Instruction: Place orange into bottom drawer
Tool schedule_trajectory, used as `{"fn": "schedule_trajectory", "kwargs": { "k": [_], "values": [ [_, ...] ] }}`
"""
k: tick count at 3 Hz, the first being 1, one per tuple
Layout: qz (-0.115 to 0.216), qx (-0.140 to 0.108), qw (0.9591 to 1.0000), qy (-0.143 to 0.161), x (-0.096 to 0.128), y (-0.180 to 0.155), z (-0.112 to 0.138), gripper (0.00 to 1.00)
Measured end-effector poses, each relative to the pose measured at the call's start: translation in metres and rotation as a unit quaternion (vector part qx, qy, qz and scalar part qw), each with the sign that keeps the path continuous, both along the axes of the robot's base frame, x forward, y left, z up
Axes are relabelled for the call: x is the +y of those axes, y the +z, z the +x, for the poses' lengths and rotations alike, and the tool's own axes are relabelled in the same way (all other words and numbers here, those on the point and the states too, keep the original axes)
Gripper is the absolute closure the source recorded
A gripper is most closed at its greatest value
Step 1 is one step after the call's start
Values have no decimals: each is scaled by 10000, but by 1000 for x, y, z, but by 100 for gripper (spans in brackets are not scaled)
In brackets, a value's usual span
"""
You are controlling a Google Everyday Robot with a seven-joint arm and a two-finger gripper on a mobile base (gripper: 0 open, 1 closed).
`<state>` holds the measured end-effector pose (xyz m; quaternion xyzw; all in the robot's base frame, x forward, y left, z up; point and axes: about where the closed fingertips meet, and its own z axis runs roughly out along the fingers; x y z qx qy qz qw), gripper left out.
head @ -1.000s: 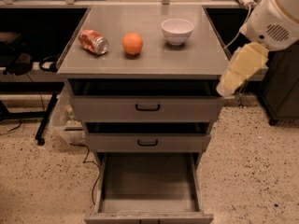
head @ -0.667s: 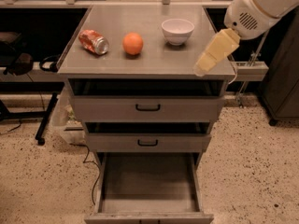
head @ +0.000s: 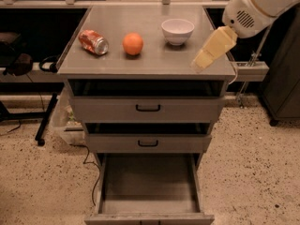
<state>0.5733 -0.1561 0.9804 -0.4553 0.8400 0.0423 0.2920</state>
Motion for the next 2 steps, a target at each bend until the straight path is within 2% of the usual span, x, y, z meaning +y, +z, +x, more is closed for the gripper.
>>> {"fn": "schedule_trajectory", "kwargs": {
  "k": [1, 2],
  "values": [
    [94, 10, 9995, -315, -7, -1, 1, 0],
    [333, -92, 9989, -327, 7, -15, 24, 0]
  ]
}}
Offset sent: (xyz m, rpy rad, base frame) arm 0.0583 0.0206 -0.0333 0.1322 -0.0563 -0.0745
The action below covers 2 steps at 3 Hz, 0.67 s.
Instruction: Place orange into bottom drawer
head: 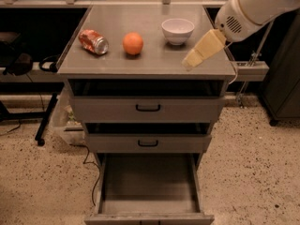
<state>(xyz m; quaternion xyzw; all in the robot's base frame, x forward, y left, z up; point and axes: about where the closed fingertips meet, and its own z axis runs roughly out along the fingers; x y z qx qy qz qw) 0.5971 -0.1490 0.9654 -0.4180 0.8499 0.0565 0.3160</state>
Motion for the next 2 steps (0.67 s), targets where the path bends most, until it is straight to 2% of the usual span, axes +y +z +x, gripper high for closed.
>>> {"fn": "schedule_trajectory", "kwargs": {
  "k": [1, 2],
  "values": [
    [291, -151, 9990, 311, 29, -17, 36, 0],
    [566, -268, 9955, 717, 71, -34, 72, 0]
  ]
}}
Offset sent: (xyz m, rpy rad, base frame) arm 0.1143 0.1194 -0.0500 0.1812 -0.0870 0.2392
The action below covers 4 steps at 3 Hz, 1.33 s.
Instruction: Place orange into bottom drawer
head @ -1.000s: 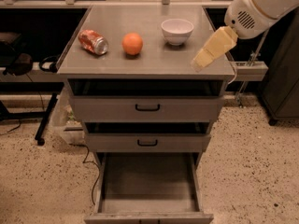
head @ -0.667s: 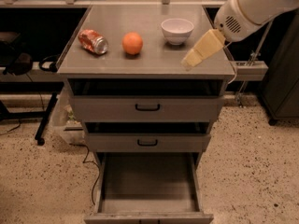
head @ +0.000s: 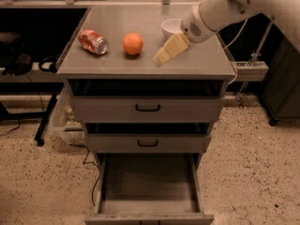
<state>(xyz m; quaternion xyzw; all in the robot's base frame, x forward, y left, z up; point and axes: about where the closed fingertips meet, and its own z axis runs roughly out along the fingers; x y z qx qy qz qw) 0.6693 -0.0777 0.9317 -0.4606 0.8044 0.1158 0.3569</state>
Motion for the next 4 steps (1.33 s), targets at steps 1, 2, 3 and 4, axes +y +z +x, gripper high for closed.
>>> {"fn": "schedule_trajectory", "kwargs": {
  "k": [1, 2, 3, 4],
  "values": [
    [137, -54, 9997, 205, 38, -19, 33, 0],
    [215, -74, 9996, 152, 61, -36, 66, 0],
    [347, -20, 9994, -53, 76, -50, 96, 0],
    [468, 87, 9986, -210, 88, -62, 116, 0]
  ]
}}
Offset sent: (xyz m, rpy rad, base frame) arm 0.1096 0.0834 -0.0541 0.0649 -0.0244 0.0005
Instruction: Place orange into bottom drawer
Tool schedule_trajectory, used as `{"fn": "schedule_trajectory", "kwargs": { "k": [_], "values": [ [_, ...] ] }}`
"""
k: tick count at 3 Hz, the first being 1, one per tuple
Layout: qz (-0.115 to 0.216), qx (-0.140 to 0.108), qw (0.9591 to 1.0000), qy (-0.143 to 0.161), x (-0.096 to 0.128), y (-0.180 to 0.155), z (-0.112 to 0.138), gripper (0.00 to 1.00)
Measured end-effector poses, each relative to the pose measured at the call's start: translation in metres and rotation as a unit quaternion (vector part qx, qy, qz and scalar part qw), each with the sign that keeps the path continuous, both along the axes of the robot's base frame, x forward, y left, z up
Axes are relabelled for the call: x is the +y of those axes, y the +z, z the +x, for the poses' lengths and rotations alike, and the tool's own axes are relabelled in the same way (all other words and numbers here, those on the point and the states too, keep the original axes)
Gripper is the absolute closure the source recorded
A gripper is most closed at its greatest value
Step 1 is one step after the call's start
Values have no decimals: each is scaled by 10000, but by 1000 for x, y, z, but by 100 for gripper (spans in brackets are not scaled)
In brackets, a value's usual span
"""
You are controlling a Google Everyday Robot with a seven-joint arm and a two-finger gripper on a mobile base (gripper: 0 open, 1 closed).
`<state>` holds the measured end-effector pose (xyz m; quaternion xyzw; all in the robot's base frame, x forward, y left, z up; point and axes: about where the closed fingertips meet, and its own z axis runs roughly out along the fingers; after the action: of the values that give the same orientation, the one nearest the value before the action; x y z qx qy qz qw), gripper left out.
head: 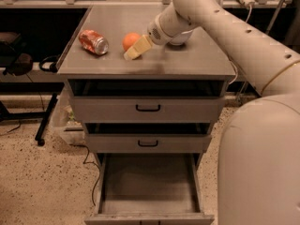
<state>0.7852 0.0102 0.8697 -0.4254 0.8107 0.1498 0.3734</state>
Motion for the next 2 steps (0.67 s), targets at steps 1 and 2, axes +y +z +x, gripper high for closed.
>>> {"fn": "schedule_trajectory", "kwargs": {
  "k": [1, 2],
  "values": [
    [127, 87, 9998, -127, 10, -7, 14, 0],
    [287, 178, 9993, -181, 23, -12, 22, 0]
  ]
}}
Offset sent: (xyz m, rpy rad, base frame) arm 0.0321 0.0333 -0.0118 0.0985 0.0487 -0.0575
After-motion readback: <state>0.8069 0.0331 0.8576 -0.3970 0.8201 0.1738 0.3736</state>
